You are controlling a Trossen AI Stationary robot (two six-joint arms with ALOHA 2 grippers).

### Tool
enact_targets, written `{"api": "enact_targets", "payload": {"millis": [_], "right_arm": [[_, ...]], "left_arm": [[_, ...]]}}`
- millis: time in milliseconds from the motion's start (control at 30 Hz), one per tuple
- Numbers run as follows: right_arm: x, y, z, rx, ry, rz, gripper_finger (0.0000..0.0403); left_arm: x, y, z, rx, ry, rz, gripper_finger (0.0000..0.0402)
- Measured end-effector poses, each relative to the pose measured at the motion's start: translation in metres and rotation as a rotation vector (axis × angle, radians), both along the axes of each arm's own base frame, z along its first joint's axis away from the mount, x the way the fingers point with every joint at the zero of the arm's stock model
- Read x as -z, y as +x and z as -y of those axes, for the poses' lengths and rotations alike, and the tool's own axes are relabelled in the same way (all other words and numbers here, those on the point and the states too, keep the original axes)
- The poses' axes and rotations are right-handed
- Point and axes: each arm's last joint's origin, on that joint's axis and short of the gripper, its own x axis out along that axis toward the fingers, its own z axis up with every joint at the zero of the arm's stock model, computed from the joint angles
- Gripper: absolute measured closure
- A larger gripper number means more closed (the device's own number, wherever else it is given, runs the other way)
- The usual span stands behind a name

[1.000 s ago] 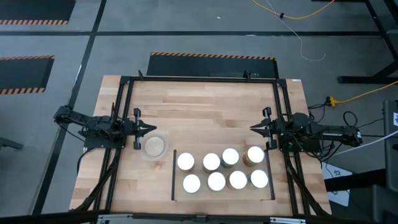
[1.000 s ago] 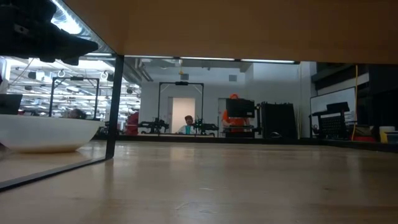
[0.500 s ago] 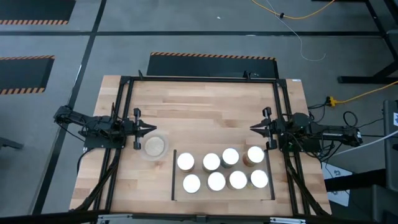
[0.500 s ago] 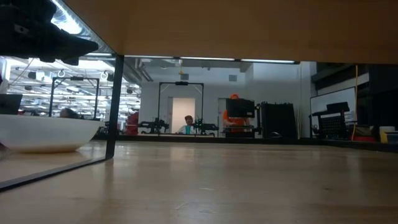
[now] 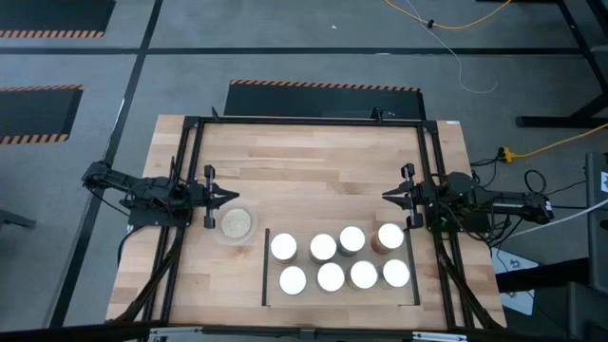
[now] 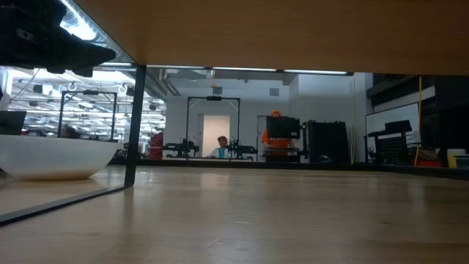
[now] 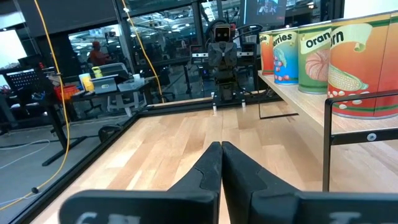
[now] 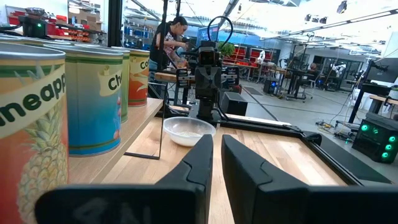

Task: Pick and place cans onto a shelf
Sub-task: Return to Home Position

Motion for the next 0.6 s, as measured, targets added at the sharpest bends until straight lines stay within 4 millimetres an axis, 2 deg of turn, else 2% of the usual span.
{"api": "enact_targets", "payload": {"millis": [600], "right_arm": [[0.0000,0.0000,0.0000,0.000,0.000,0.000,0.0363]], "left_arm": [[0.0000,0.0000,0.0000,0.000,0.000,0.000,0.0384]]}}
